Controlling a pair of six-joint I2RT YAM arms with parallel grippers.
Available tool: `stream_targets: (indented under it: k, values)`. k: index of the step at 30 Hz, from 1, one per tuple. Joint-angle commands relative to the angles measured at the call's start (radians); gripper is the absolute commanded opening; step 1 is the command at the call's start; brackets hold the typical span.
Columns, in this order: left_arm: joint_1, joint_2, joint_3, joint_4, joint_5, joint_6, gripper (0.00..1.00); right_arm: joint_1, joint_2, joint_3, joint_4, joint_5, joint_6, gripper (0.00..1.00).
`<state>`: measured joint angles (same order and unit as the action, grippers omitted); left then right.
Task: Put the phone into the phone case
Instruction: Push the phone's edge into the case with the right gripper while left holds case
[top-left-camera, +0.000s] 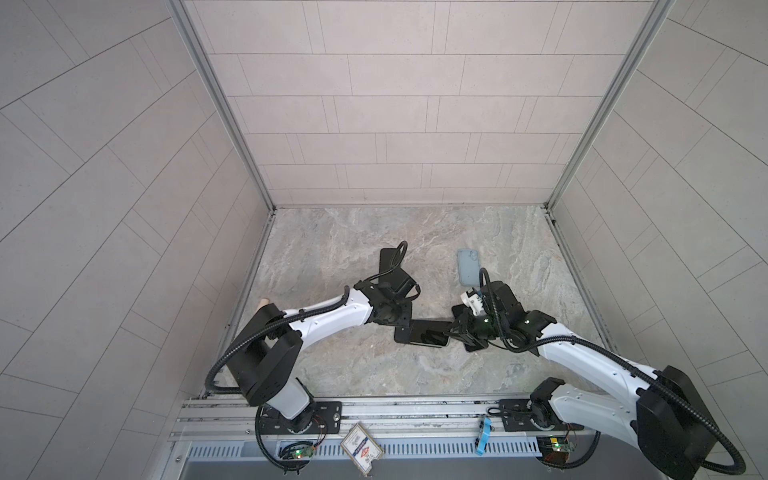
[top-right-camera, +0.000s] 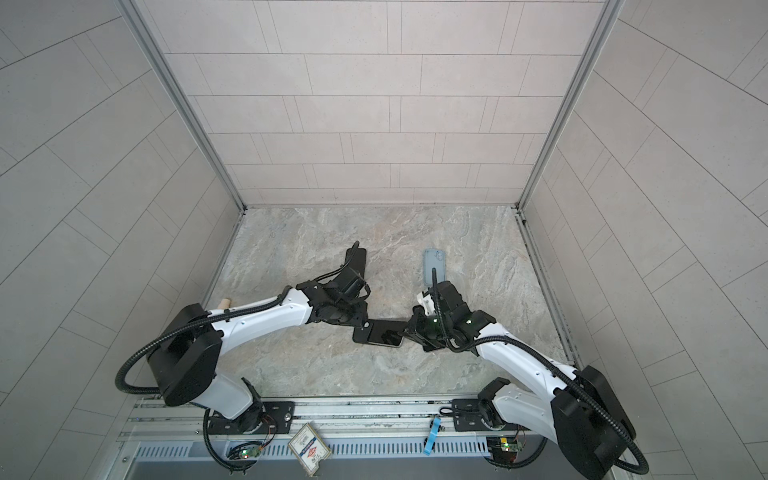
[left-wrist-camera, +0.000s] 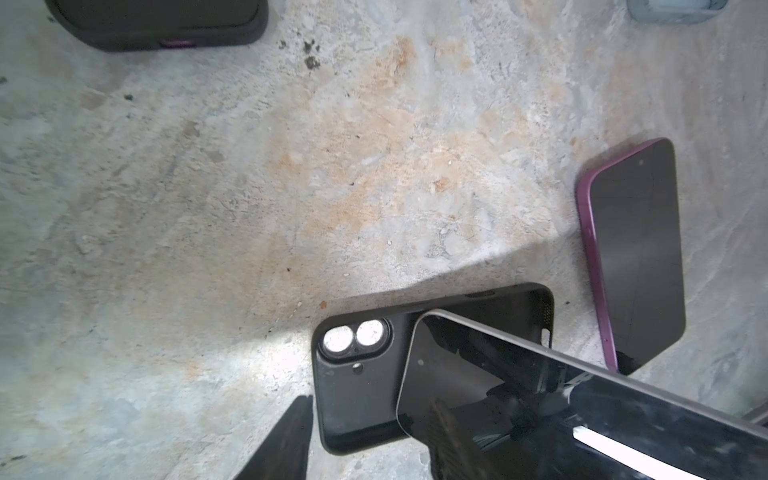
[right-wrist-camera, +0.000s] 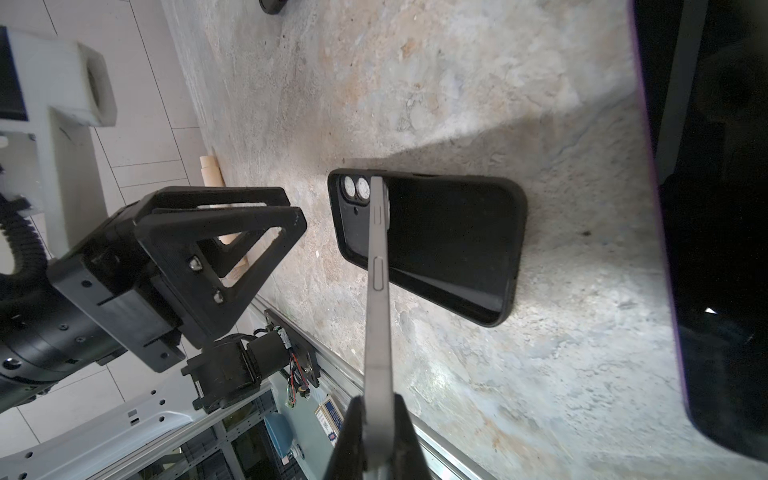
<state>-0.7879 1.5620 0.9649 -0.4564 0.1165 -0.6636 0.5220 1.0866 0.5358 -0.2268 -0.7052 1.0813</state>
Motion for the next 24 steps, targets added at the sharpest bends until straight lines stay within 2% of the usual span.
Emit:
stream_targets:
  k: [1, 12, 24]
  values:
    - [0.027, -0.027, -0.041, 0.036, 0.037, -0.033, 0.52, -0.01, -0.01, 0.018, 0.001, -0.022, -0.006, 0.0]
    - [0.098, -0.009, -0.156, 0.216, 0.165, -0.128, 0.55, -0.052, 0.077, 0.075, -0.106, -0.059, -0.081, 0.0]
    - [0.113, 0.036, -0.24, 0.388, 0.27, -0.205, 0.55, -0.061, 0.144, 0.134, -0.162, -0.039, -0.161, 0.0]
